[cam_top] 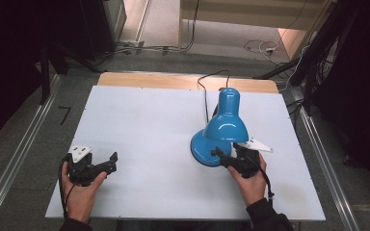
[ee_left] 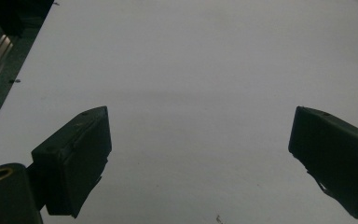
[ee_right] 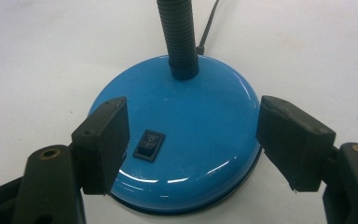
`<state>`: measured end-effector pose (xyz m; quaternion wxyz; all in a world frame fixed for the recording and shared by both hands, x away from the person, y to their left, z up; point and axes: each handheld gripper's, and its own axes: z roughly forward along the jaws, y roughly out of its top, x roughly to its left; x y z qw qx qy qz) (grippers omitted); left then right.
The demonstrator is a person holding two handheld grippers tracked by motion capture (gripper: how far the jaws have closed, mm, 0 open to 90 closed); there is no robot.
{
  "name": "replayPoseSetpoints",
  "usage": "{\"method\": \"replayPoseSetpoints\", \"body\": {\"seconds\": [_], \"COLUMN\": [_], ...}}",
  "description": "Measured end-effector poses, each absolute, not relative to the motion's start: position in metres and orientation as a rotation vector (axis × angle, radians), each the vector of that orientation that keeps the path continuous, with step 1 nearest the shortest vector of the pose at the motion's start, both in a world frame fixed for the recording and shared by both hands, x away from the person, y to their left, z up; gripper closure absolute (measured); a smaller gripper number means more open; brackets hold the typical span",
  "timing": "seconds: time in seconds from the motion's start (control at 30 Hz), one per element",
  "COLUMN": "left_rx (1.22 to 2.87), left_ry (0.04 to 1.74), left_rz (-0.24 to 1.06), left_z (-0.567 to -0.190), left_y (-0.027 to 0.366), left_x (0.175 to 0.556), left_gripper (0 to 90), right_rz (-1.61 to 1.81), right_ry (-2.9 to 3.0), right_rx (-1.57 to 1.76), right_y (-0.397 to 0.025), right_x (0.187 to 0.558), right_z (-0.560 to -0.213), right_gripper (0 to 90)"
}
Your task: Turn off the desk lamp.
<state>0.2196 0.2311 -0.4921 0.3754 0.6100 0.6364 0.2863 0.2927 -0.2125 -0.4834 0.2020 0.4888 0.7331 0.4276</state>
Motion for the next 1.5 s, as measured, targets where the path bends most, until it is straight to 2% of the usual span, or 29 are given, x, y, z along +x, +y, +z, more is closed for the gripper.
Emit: {"method": "replayPoseSetpoints", "body": {"seconds": [1.5], "left_rx": [1.561], "left_ry": [1.629], "left_rz": [0.731], "left_z": [-0.492], "left_y": [0.231], "left_x": [0.219], "left_gripper": [6.4], "right_rz": [1.157], "right_ry": [1.999], "right_rx": [1.429], "right_y": [-0.260], "right_x": [0.281], "right_z": [-0.482], "right_gripper": [24.2]}}
